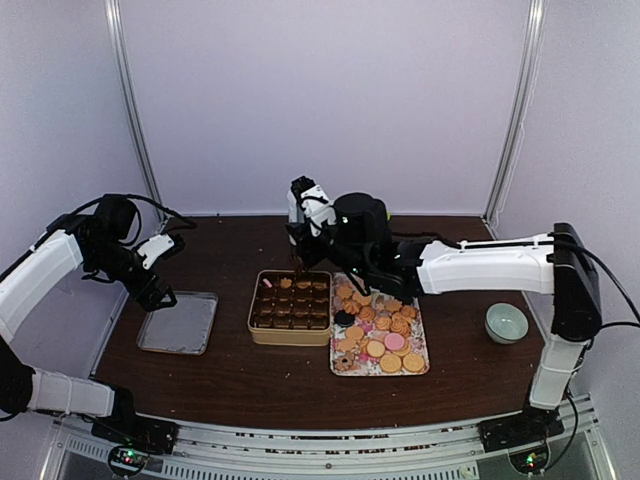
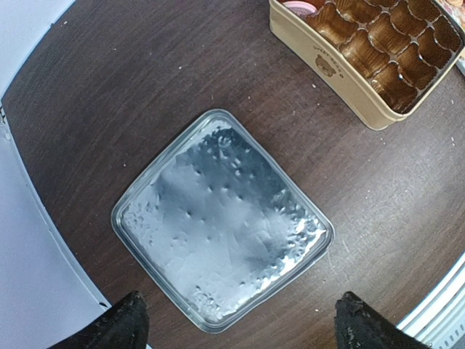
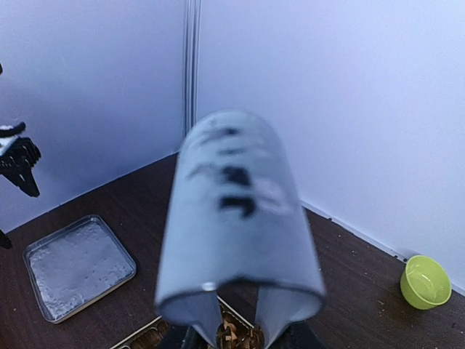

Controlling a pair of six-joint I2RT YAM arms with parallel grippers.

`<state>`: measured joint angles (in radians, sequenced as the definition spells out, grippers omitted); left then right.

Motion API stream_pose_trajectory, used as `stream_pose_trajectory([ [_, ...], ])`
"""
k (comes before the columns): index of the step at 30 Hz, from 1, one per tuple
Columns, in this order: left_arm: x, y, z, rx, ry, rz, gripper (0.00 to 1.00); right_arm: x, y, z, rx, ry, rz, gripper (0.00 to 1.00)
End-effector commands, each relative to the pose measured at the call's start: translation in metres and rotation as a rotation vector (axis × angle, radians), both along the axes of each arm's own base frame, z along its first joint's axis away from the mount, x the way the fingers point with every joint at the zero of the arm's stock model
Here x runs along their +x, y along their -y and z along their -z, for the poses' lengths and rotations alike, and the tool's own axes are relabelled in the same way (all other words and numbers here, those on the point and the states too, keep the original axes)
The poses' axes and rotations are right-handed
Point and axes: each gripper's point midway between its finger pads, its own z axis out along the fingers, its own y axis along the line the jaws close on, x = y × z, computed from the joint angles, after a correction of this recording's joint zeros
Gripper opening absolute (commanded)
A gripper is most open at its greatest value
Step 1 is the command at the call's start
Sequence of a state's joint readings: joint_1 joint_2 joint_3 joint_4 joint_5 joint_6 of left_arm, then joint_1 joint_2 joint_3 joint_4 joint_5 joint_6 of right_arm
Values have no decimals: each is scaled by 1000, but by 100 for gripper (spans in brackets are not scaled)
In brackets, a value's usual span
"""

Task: Pack the cookies
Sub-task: Pick up the fake cookies from the plate.

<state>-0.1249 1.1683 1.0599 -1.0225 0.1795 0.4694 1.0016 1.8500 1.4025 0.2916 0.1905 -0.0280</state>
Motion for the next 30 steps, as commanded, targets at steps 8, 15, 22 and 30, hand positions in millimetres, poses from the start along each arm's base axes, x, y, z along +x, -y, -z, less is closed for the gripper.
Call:
stream_pose_trajectory([
  [8,2,1,-10,-17,25,-3,92,-47,114,-4,125,-15,137,30],
  [15,3,1,-8,-18,16,0,92,-83,163,33,95,-94,203,31],
  [22,5,3,-8,-28,7,-1,92,-106,197,55,81,-157,238,34],
  [30,5,4,-8,-31,10,2,91,-115,210,62,57,-174,273,40],
])
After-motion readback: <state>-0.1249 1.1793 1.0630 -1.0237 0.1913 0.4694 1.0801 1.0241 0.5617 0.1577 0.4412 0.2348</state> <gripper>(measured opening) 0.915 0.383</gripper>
